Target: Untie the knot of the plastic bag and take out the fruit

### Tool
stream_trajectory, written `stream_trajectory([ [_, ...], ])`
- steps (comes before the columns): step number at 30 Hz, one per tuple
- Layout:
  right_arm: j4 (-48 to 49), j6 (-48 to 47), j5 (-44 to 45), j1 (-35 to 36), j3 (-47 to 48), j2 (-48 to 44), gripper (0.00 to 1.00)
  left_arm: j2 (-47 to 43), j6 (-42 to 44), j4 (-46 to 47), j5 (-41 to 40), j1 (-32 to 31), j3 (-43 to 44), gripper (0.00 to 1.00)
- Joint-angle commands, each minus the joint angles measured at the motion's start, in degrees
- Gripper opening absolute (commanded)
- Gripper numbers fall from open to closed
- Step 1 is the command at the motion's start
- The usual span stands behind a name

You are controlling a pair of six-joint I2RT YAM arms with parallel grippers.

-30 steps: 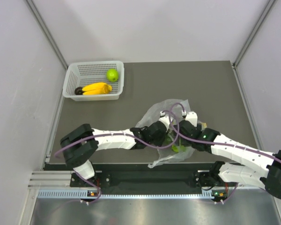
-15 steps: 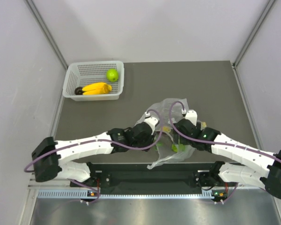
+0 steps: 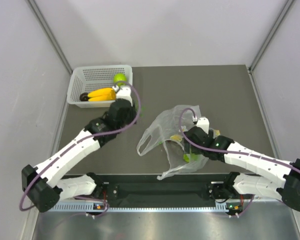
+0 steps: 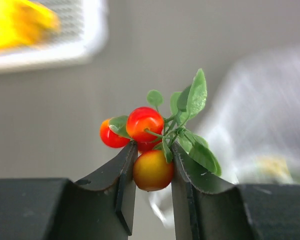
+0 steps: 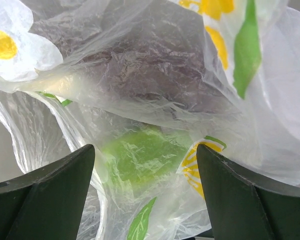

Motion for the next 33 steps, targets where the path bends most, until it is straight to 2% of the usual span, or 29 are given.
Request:
stream_trajectory([
  [1, 2.6, -1.3, -0.1, 0.2, 3.0, 0.7, 0.83, 4.4, 5.7, 10.2, 0.8, 10.6, 5.8, 0.00],
  [2, 2.9, -1.7, -0.5, 0.2, 3.2, 0.9, 0.83, 7.3, 6.5, 14.3, 2.5, 15.5, 6.5, 0.00],
  [5, 3.2, -2.2, -1.0, 0.3, 3.7, 1.6, 0.83, 13.4, 6.9, 17.6, 6.6, 22.2, 11.9, 0.00],
  [6, 3.4, -2.4, -1.3, 0.2, 4.0, 2.0, 0.83, 18.0, 7.0, 18.0, 8.7, 25.4, 13.6, 0.00],
  [10, 4.1, -2.8, -1.9, 0.2, 4.7, 2.8, 0.83, 28.2, 7.3, 19.3, 12.5, 30.8, 21.6, 0.00],
  [14, 4.7, -3.3, -2.6, 0.2, 5.3, 3.1, 0.83, 33.5, 7.2, 22.3, 14.7, 33.5, 23.4, 0.02],
  [15, 4.7, -3.4, -2.6, 0.3, 5.4, 3.0, 0.83, 34.7, 7.4, 22.6, 14.5, 34.0, 23.4, 0.12],
  [17, 4.5, -3.6, -2.9, 0.2, 5.9, 3.0, 0.83, 36.3, 7.8, 23.3, 15.1, 34.8, 23.8, 0.22],
  [18, 4.4, -3.7, -2.8, 0.2, 6.1, 3.0, 0.83, 36.6, 7.8, 23.4, 15.2, 35.2, 23.9, 0.33],
  [19, 4.2, -3.8, -3.0, 0.2, 6.3, 2.9, 0.83, 36.7, 7.9, 23.2, 15.0, 35.3, 23.9, 0.53],
  [21, 4.0, -4.0, -2.8, 0.2, 6.5, 2.6, 0.83, 35.8, 7.7, 23.6, 14.9, 35.4, 23.2, 0.68],
  [23, 4.0, -4.1, -2.8, 0.3, 6.6, 2.3, 0.84, 33.3, 7.2, 24.5, 15.9, 35.3, 21.3, 0.90],
  [26, 3.2, -4.1, -2.3, 0.2, 7.0, 2.0, 0.84, 28.1, 6.4, 24.5, 18.4, 35.3, 18.0, 0.97],
  [28, 2.7, -4.0, -1.7, 0.1, 6.9, 1.6, 0.84, 24.6, 5.5, 23.8, 22.3, 34.9, 14.4, 0.98],
  [31, 2.2, -3.9, -1.3, 0.1, 6.8, 0.9, 0.84, 16.4, 5.2, 23.0, 27.1, 32.0, 7.5, 0.98],
  [33, 2.1, -3.9, -1.3, 0.1, 6.8, 0.9, 0.84, 10.5, 5.6, 22.0, 27.3, 27.5, 2.9, 0.97],
])
